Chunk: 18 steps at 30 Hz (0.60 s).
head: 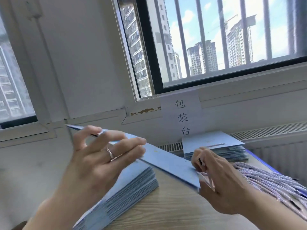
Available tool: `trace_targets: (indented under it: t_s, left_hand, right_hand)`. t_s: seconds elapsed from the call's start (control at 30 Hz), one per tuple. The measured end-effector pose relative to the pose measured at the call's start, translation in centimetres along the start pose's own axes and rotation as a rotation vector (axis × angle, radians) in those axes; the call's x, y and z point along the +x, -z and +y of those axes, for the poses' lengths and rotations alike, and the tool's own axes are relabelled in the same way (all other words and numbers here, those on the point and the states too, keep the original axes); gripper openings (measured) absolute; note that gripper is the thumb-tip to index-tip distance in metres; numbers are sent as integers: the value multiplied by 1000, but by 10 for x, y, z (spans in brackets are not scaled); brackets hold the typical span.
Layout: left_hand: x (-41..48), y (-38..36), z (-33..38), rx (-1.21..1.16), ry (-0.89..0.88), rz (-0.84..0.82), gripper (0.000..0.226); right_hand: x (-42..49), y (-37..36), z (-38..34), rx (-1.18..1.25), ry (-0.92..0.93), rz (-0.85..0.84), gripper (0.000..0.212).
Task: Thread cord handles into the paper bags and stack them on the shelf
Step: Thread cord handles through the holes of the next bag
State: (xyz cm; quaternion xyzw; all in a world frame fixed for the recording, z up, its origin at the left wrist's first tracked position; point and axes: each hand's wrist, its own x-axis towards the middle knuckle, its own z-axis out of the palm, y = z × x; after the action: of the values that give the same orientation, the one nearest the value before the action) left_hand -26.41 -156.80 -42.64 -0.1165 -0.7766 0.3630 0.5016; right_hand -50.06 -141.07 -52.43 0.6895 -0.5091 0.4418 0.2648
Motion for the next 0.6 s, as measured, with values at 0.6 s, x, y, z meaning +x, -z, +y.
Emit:
trace_targets:
  t_s: [0.6]
  left_hand:
    - [9, -108, 16, -708, 501, 6, 34]
  right_hand:
    - [12, -36, -16, 26, -108, -162, 32]
